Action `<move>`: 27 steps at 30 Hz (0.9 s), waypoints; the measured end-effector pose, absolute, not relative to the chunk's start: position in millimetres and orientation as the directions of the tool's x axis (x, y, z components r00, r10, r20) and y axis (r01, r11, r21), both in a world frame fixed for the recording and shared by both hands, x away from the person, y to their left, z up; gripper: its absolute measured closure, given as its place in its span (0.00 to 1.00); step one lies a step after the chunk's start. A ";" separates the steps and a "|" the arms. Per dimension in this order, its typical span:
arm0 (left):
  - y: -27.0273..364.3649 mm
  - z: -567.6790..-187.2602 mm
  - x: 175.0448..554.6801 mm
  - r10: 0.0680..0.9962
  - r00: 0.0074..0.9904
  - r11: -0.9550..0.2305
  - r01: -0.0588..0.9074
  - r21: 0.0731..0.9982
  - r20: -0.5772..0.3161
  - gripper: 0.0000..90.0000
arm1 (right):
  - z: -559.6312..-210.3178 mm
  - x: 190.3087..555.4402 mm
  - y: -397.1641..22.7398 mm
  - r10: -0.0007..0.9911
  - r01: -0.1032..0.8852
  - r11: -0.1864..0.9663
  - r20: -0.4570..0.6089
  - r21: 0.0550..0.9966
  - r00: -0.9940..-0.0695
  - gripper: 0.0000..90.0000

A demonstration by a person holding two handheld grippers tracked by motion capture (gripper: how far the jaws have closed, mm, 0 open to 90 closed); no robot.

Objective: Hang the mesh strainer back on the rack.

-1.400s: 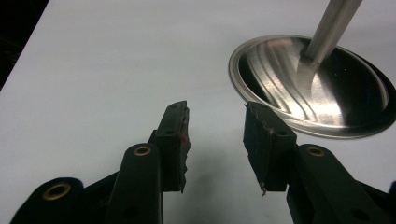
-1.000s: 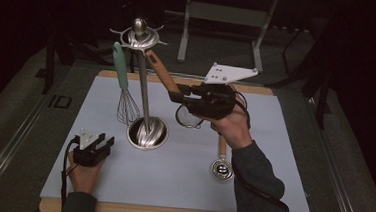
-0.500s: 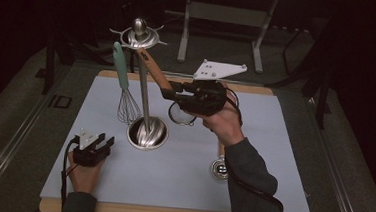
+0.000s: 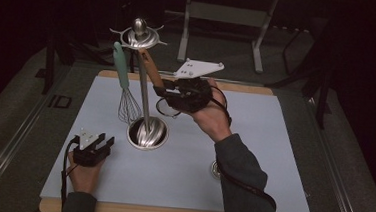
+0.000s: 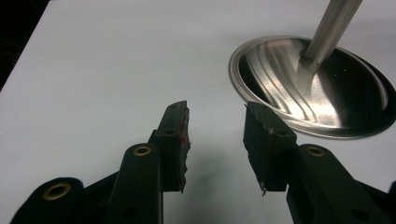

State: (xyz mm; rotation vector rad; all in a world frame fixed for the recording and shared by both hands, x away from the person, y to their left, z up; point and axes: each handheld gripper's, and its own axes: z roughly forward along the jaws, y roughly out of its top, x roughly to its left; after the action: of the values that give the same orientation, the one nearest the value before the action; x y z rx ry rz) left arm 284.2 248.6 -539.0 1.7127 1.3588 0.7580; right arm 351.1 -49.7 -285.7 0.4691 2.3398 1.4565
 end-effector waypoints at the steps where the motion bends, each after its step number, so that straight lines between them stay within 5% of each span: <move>1: 249.0 -539.1 284.3 0.970 0.243 -0.096 0.487 0.868 -0.029 0.67 | -286.7 352.8 -48.0 0.455 0.098 0.423 -0.118 0.901 -0.882 0.78; 27: 250.5 -539.2 284.8 0.970 0.240 -0.084 0.491 0.867 -0.042 0.67 | -293.1 354.4 -44.1 0.440 0.103 0.491 -0.144 0.865 -0.886 0.72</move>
State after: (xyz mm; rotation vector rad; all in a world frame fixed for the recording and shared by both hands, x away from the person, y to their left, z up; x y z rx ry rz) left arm 284.8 250.5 -539.2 1.7012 1.3655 0.7434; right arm 354.4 -44.1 -293.1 0.4550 2.3933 1.3541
